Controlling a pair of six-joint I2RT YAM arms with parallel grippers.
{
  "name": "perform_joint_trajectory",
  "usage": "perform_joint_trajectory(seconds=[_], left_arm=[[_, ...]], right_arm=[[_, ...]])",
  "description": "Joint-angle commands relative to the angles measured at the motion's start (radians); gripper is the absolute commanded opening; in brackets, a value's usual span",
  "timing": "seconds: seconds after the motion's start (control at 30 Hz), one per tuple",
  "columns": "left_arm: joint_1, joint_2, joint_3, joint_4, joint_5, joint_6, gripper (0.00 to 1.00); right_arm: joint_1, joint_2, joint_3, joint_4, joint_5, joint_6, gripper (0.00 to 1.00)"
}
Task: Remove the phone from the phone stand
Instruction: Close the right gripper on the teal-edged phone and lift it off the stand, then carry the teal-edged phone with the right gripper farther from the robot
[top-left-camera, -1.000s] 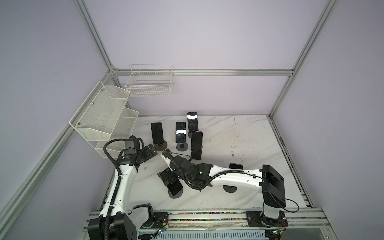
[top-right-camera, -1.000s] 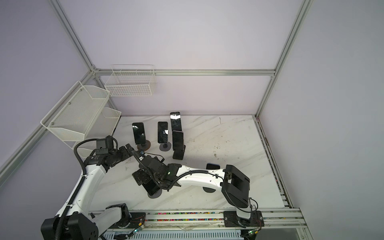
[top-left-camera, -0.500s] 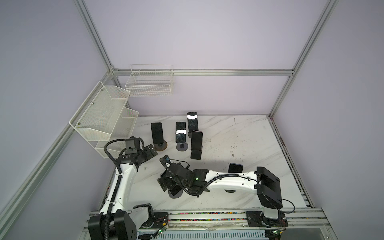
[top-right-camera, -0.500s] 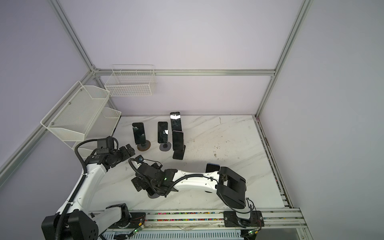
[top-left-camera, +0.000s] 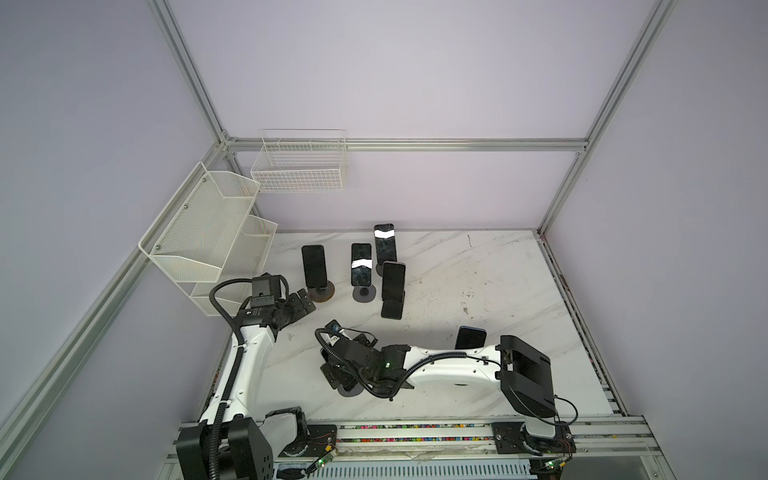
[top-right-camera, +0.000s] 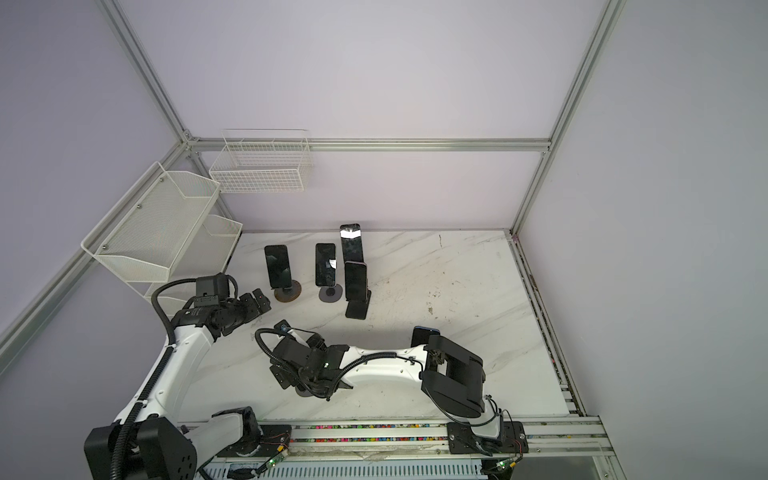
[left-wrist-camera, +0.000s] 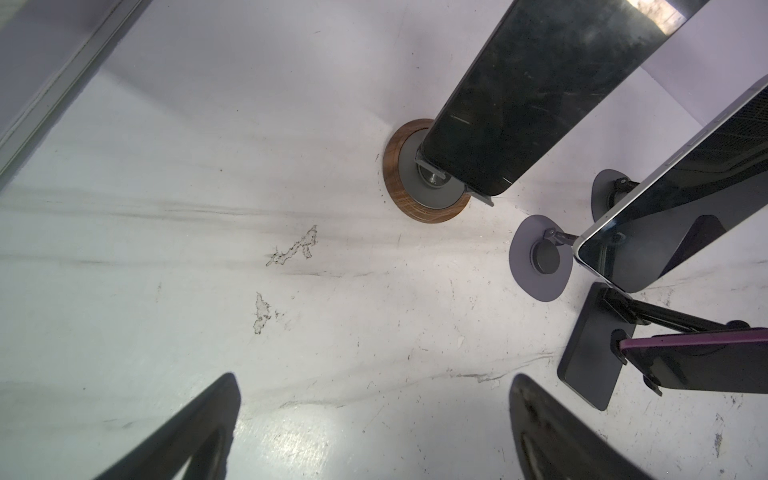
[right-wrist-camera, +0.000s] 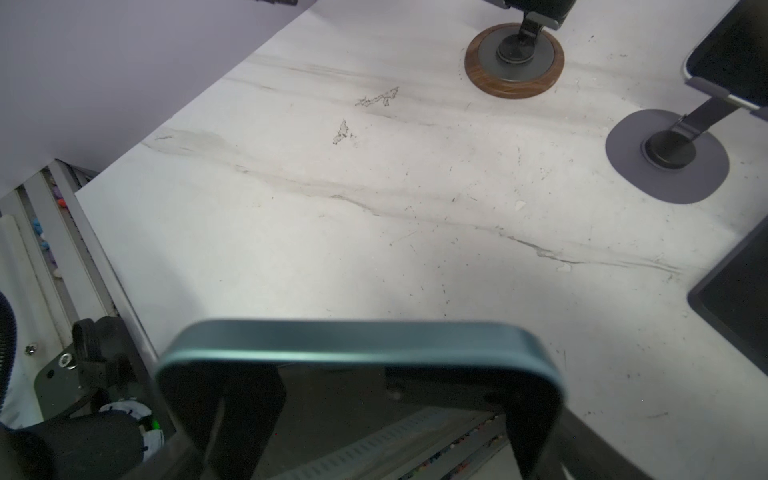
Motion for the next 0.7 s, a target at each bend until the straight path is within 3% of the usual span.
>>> perform_joint_trajectory(seconds=[0.0, 0.67], left_arm=[[0.006, -0.003, 0.098, -0.003, 0.013, -0.002, 1.0], [0.006, 0.008, 0.107, -0.008, 0.021, -0.002, 0.99]], right_arm=[[0.004, 0.003, -0.013, -0.016, 0.029, 0.019, 0.92], [0.004, -0.036, 0.01, -0.014, -0.032, 0.017, 0.74]])
